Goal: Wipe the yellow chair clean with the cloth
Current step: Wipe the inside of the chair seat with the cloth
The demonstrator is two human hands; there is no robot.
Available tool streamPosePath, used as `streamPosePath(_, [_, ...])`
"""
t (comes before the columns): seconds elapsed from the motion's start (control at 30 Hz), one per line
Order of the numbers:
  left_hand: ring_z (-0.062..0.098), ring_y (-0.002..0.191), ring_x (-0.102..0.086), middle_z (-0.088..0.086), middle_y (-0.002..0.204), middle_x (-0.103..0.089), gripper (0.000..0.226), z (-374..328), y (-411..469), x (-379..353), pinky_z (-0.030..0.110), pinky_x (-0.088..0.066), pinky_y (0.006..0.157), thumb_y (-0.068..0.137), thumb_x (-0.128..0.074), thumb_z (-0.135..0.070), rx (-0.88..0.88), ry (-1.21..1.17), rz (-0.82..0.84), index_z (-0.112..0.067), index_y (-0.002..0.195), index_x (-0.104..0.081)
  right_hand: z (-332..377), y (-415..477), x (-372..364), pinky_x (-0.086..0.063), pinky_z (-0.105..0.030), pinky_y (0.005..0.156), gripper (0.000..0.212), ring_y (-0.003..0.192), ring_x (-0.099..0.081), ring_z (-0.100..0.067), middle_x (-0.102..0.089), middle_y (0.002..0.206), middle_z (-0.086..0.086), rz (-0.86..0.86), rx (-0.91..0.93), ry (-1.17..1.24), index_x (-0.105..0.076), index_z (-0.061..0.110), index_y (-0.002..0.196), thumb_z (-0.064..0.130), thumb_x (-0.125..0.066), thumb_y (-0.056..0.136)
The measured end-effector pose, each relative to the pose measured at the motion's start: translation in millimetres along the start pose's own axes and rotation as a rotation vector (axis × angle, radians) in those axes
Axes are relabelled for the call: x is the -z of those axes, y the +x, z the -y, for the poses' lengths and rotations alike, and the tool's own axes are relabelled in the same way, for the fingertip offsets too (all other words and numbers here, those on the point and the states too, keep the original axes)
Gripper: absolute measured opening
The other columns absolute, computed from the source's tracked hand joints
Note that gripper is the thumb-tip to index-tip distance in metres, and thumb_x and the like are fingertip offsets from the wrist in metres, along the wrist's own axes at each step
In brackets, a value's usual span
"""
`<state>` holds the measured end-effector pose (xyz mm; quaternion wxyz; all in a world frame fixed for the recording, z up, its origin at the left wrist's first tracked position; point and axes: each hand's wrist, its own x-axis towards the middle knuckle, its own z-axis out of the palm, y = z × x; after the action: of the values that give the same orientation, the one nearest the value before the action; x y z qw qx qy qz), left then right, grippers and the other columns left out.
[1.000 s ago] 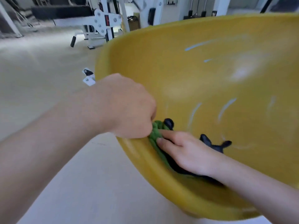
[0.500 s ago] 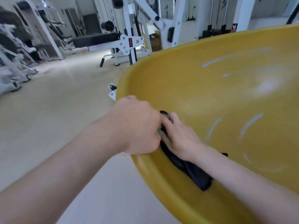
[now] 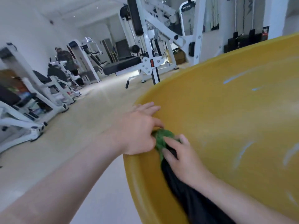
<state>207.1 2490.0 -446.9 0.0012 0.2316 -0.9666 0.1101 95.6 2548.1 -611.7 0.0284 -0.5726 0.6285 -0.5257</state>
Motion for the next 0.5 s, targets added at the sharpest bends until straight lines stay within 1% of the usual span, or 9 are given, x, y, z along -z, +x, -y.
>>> streamPosePath(0.07, [0.012,0.144,-0.018,-0.005,0.156,-0.029,0.061,1,1,1,0.025,-0.004,0.116,0.068,-0.044,-0.028,-0.043,0.024,-0.015,-0.037,0.127,-0.057,-1,67,-18,-0.046,-0.042,0.092,0.039,0.102,-0.054,-0.030,-0.045,0.111,-0.008,-0.173,-0.046,0.039,-0.059,0.021,0.128,0.021,-0.052,0.090])
streamPosePath(0.13, [0.012,0.143,-0.018,-0.006,0.155,-0.030,0.063,2,-3,2,0.019,-0.002,0.112,0.065,-0.037,-0.030,-0.033,0.047,-0.013,-0.037,0.123,-0.061,-10,105,-25,-0.043,-0.045,0.098,0.041,0.113,-0.048,-0.037,-0.043,0.126,-0.016,-0.249,-0.180,-0.017,-0.052,0.023,0.136,0.027,-0.052,0.095])
streamPosePath(0.17, [0.011,0.145,-0.014,-0.006,0.157,-0.025,0.065,3,-5,2,0.022,-0.003,0.115,0.065,-0.034,-0.031,-0.008,0.073,-0.020,-0.038,0.124,-0.059,-18,107,-28,-0.041,-0.043,0.102,0.043,0.118,-0.046,-0.038,-0.042,0.130,-0.017,-0.249,-0.226,-0.054,-0.050,0.025,0.138,0.032,-0.051,0.096])
streamPosePath(0.27, [0.011,0.147,-0.008,-0.005,0.160,-0.017,0.066,1,-4,1,0.028,-0.011,0.117,0.067,-0.034,-0.035,0.061,0.128,-0.030,-0.039,0.129,-0.054,-23,35,-15,-0.040,-0.034,0.103,0.044,0.120,-0.051,-0.023,-0.044,0.127,-0.006,-0.058,-0.134,-0.013,-0.056,0.030,0.132,0.046,-0.052,0.091])
streamPosePath(0.33, [0.014,0.144,-0.022,-0.003,0.153,-0.034,0.053,0,-3,0,0.030,-0.013,0.118,0.075,-0.044,-0.034,0.047,0.181,0.021,-0.038,0.126,-0.058,-19,-36,10,-0.038,-0.020,0.100,0.038,0.118,-0.047,-0.003,-0.039,0.120,0.010,0.193,-0.034,0.041,-0.055,0.043,0.118,0.061,-0.047,0.086])
streamPosePath(0.4, [0.016,0.124,-0.049,-0.008,0.122,-0.062,0.040,0,-4,2,0.034,-0.024,0.117,0.079,-0.047,-0.030,0.015,0.251,0.065,-0.040,0.113,-0.064,-20,-70,38,-0.033,-0.011,0.099,0.031,0.124,-0.039,0.005,-0.036,0.118,0.018,0.398,-0.017,0.063,-0.051,0.049,0.113,0.065,-0.043,0.087])
streamPosePath(0.43, [0.017,0.108,-0.058,-0.009,0.102,-0.067,0.035,-2,-6,4,0.035,-0.036,0.109,0.079,-0.046,-0.030,0.005,0.289,0.091,-0.041,0.106,-0.065,-29,-69,46,-0.031,-0.011,0.102,0.029,0.128,-0.038,0.003,-0.037,0.121,0.018,0.442,0.005,0.047,-0.053,0.049,0.117,0.056,-0.048,0.090])
streamPosePath(0.47, [0.019,0.093,-0.061,-0.009,0.087,-0.065,0.031,-6,-8,6,0.033,-0.048,0.094,0.079,-0.044,-0.033,-0.009,0.320,0.119,-0.040,0.101,-0.065,-44,-61,47,-0.031,-0.014,0.104,0.034,0.129,-0.039,0.000,-0.039,0.124,0.013,0.429,0.029,0.000,-0.054,0.044,0.127,0.044,-0.053,0.093])
streamPosePath(0.5, [0.020,0.084,-0.060,-0.008,0.080,-0.062,0.028,-14,-11,7,0.031,-0.051,0.079,0.079,-0.043,-0.037,-0.025,0.353,0.156,-0.039,0.098,-0.064,-61,-45,44,-0.032,-0.018,0.105,0.041,0.129,-0.043,-0.008,-0.040,0.126,0.006,0.394,0.020,-0.099,-0.052,0.035,0.135,0.032,-0.055,0.095])
